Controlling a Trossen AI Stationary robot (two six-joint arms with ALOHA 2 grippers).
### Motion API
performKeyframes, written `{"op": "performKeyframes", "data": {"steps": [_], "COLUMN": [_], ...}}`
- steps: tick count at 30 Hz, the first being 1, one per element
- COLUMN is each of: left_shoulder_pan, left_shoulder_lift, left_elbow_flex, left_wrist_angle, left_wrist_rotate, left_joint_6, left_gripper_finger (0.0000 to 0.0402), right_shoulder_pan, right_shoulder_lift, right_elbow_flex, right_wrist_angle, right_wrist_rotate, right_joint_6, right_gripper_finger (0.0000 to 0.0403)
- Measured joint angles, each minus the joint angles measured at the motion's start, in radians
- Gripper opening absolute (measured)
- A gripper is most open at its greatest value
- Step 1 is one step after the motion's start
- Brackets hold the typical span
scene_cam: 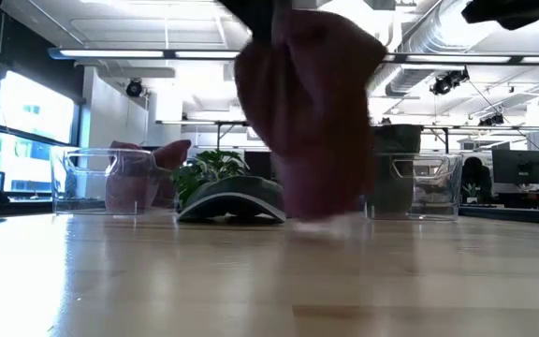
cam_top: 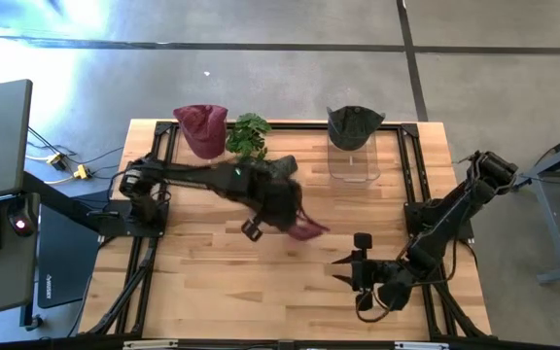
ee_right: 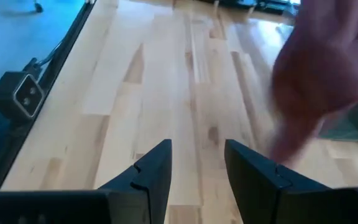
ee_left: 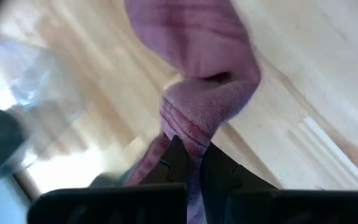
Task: Pick & Place hat
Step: Put the red cap into the left transparent bin
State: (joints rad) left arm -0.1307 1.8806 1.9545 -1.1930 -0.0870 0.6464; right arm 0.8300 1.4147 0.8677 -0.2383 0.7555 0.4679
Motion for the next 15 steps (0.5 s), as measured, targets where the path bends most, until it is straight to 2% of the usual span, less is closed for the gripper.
{"op": "performKeyframes", "data": {"steps": [5, 8, 10, 15], "left_shoulder_pan": [0.046, 0.083, 0.112, 0.2], "left_shoulder_lift": [-0.001, -0.003, -0.005, -0.079], "left_elbow_flex": [0.227, 0.353, 0.404, 0.355], "left_wrist_angle": [-0.193, -0.317, -0.38, -0.38], "left_wrist_rotate": [-0.004, -0.059, -0.14, -0.432], "left_joint_6": [-0.014, -0.05, -0.082, -0.125], "left_gripper_finger": [0.0002, 0.0002, 0.0001, 0.0001], "right_shoulder_pan": [0.013, 0.013, 0.012, 0.013], "right_shoulder_lift": [0.0, 0.0, 0.0, 0.0], "right_elbow_flex": [0.0, 0.0, 0.0, 0.0], "right_wrist_angle": [-0.026, -0.039, -0.044, -0.056], "right_wrist_rotate": [0.047, 0.05, 0.05, 0.058], "right_joint_6": [-0.004, -0.004, -0.004, -0.003], "right_gripper_finger": [0.0145, 0.0145, 0.0145, 0.0145]}}
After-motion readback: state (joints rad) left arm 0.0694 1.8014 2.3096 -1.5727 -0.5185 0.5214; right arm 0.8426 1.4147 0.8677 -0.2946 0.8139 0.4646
